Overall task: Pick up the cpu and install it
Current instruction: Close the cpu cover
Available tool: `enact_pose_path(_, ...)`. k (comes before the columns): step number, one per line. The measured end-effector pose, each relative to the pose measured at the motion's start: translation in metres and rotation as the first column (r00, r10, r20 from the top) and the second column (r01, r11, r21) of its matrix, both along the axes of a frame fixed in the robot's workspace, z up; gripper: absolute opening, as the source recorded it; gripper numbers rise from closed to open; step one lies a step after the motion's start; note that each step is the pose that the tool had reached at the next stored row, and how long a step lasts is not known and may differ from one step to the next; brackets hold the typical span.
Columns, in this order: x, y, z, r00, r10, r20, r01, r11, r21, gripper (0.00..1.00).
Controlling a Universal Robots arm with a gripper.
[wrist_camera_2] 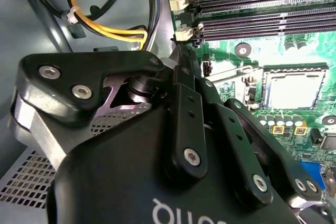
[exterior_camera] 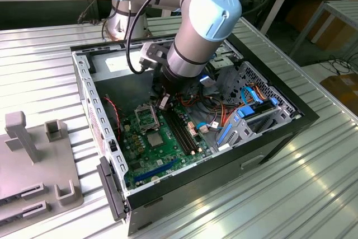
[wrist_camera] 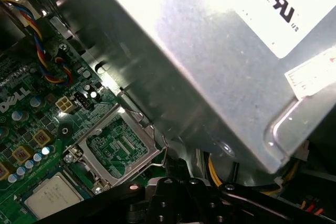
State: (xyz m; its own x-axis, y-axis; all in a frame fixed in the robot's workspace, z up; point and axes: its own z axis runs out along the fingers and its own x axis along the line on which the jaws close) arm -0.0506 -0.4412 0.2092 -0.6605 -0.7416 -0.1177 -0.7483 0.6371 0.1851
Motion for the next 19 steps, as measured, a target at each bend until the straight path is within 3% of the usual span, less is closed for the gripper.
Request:
enact_pose_path(4,-0.0018,-0.0005,-0.0002,1.0000,0.001,0.0011,-0.001,1.0000,0.0048,0.11)
enact_pose_path(15,-0.0018,-0.0009,0.0024,1.0000,0.001,0.0010,-0.001,1.0000,0.0026,0.11)
enact_pose_path(17,-0.0018,-0.0008,0.0032,1.0000,0.001,0.0012,-0.001,1.0000,-0.0015,0.11)
enact_pose_path(19,-0.0018,-0.0008,0.0036,1.0000,0.001,0.0011,-0.001,0.9999,-0.0153,0.11)
